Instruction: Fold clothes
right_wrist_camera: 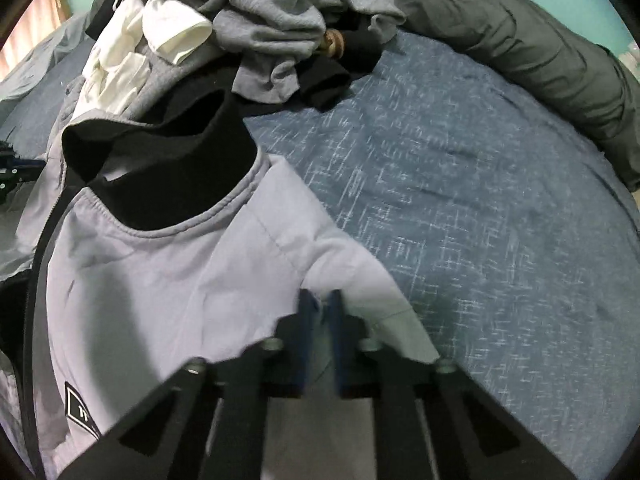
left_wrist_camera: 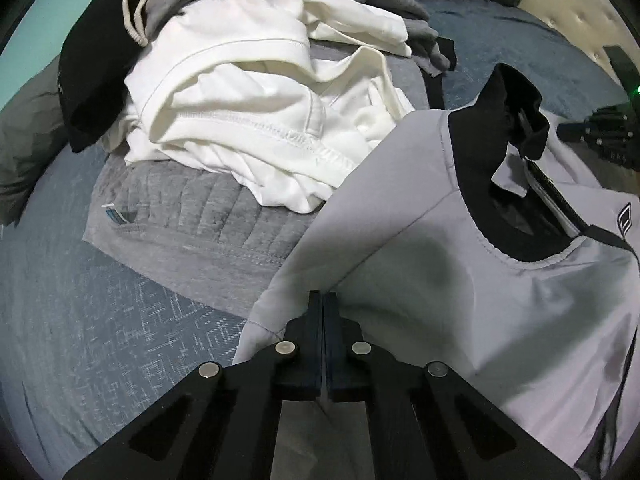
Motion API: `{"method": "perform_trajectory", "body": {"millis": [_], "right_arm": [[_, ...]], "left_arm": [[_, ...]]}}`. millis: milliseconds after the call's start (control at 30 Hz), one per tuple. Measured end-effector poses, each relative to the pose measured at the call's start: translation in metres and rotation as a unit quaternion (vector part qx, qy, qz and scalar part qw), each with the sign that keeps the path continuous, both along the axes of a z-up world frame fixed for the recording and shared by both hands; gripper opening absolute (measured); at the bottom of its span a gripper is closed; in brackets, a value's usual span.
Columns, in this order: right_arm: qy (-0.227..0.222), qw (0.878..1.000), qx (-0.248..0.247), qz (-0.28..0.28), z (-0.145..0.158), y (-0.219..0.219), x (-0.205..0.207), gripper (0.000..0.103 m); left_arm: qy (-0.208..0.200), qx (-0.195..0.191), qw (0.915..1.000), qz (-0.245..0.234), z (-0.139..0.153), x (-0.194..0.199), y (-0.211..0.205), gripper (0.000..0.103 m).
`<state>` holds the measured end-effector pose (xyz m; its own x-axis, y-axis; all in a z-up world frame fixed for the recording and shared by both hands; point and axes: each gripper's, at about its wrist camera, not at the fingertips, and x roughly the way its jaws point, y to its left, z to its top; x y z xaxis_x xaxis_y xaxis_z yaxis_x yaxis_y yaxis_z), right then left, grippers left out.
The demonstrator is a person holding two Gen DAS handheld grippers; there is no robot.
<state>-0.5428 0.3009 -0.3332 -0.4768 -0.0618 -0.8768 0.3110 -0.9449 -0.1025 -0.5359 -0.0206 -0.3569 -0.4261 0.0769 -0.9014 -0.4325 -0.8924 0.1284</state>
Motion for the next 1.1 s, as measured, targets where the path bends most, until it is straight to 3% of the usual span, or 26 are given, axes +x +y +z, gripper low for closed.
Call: {"method": "perform_trajectory", "body": {"millis": [200,367,667,767,867,933,1033,1100], "right_arm": [[0.061,0.998,-0.008,-0.031,0.025,0.012,-0.001,0.001],[0.084,0.994,0.000,-0.067,0.042,0.026,-0.010,0.001],[0.065,0.987,0.040,-0.138,0.027,0.043,-0.032,0.001],[0.086,0.985,0.031,-0.144,0.034,0.035,-0.026,0.002],[0.131,0.982,0.004,-0.138,0.056,0.018,-0.010,0.013],[0.138,0.982,-0.053,-0.117,0.069,0.003,0.002,0.024],[0.101,0.985,-0.130,-0.048,0.071,-0.037,0.014,0.030],[0.054,0.985,-0.165,-0.003,0.061,-0.068,0.015,0.032]], "left_arm": [[0.042,0.025,0.9984,0.028,0.028,-0.003,-0.017,0.000],[0.053,0.045,0.9969,0.036,0.046,-0.010,-0.026,0.000],[0.048,0.054,0.9963,0.047,0.036,-0.004,-0.023,0.000],[0.047,0.056,0.9956,0.058,0.035,0.002,-0.030,0.000],[0.047,0.058,0.9948,0.070,0.035,0.007,-0.037,0.000],[0.046,0.059,0.9942,0.077,0.035,0.010,-0.042,0.000],[0.044,0.064,0.9934,0.084,0.039,0.017,-0.050,0.000],[0.043,0.067,0.9929,0.088,0.041,0.021,-0.056,0.000]]}}
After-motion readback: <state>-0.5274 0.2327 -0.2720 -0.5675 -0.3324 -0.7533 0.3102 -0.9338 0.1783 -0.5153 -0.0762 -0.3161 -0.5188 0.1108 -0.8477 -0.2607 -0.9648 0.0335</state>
